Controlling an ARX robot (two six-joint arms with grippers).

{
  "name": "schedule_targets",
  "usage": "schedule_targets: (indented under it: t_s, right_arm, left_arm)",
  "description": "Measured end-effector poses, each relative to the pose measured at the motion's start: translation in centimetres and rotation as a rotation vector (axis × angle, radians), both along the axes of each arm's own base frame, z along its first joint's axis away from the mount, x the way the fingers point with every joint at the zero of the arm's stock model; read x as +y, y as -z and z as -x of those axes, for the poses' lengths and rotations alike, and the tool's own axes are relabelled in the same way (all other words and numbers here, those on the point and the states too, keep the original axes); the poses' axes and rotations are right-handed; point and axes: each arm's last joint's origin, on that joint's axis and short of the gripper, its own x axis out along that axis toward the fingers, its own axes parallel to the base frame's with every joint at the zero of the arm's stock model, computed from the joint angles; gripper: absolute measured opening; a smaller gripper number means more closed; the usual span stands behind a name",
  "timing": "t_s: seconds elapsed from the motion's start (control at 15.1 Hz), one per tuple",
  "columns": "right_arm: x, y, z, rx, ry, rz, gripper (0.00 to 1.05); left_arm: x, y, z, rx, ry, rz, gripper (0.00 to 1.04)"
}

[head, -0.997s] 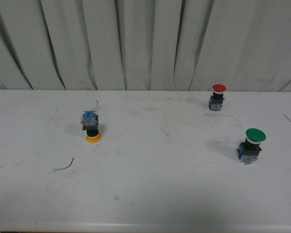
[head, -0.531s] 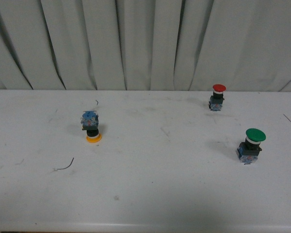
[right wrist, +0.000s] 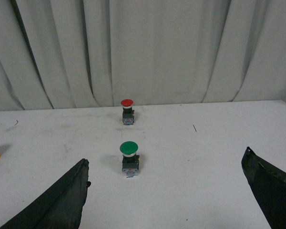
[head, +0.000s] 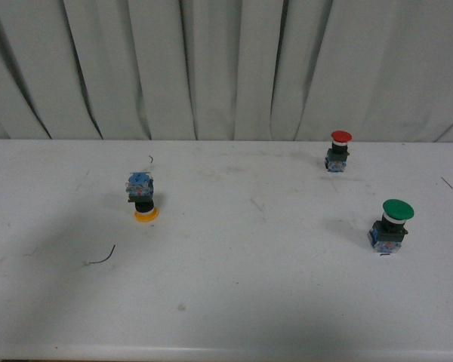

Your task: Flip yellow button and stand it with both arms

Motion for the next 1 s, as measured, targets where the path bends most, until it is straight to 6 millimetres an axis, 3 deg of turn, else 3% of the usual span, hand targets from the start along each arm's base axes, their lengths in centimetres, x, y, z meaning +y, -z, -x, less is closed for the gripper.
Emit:
schedule_targets:
  t_s: [0.13,0.27,0.47,0.6,0.73,1.0]
  right_arm:
    - [0.0,0.0,0.0,0.000,0.000,0.000,0.98]
    - [0.0,0.0,0.0,0.000,0.000,0.000,0.98]
    - [0.0,0.0,0.0,0.000,0.000,0.000,0.98]
    - [0.0,0.0,0.0,0.000,0.000,0.000,0.98]
    - [0.0,0.0,0.0,0.000,0.000,0.000,0.98]
    - [0.0,0.0,0.0,0.000,0.000,0.000,0.98]
  left_arm:
    - [-1.3,0.4,-4.5,0.050,-0.015,-0.033,0.98]
    - [-3.4,3.1,-11.1,0.218,-0.009,-0.051,0.98]
    - [-5.5,4.8,-16.5,0.311,-0.006,-0.079,0.98]
    - [-6.9,4.9,-17.7,0.321,0.050,-0.083,0.98]
    - [-8.0,6.5,-18.6,0.354,0.091,-0.153,0.98]
    - [-7.4,9.6,-19.0,0.462,0.106,-0.211,0.98]
